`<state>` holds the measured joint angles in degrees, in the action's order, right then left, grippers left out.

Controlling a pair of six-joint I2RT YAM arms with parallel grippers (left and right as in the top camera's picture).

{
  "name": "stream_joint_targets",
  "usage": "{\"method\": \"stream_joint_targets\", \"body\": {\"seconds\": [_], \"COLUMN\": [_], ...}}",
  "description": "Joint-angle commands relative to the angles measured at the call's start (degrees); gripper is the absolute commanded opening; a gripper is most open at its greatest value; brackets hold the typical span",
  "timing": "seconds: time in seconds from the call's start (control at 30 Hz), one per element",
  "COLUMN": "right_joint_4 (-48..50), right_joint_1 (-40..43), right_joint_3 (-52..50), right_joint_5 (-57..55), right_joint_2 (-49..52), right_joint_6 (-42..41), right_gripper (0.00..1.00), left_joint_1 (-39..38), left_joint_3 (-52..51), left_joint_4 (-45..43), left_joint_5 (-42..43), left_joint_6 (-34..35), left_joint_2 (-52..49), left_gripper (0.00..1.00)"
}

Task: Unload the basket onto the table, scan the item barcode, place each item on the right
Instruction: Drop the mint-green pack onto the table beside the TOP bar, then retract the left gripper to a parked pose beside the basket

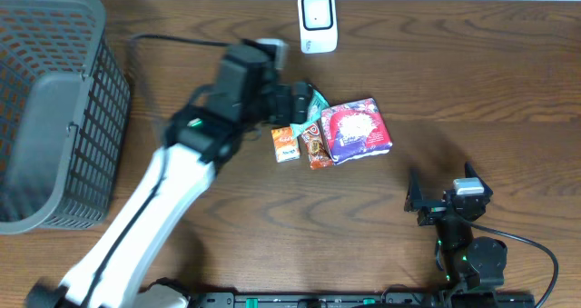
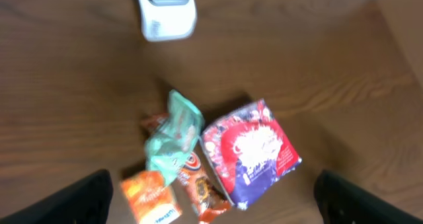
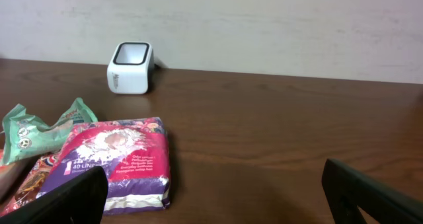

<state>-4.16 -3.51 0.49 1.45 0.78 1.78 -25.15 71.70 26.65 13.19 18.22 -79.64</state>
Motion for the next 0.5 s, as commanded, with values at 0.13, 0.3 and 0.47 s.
{"method": "stream_joint_targets", "body": {"seconds": [0.13, 0.3, 0.47], "right_joint_4": [-0.2, -0.2, -0.1], "right_joint_1": [-0.2, -0.2, -0.2], "right_joint_3": [-0.1, -0.1, -0.1], "right_joint_5": [-0.3, -0.3, -0.3], "right_joint_2": [-0.1, -0.1, -0.1], "right_joint_6": [0.4, 0.4, 0.4], "right_gripper": [0.99, 0.99, 0.99], "left_joint_1": [6.2, 9.1, 12.0], "left_joint_3": [0.5, 0.5, 0.5], "left_joint_4": [13.1, 20.2, 23.9], "left_joint_5": [-8.8, -17.8, -25.5], "left_joint_6": [-0.8, -0.7, 4.1], "left_joint_2": [7.9, 8.9, 8.9], "left_gripper": [1.0, 0.98, 0.98]}}
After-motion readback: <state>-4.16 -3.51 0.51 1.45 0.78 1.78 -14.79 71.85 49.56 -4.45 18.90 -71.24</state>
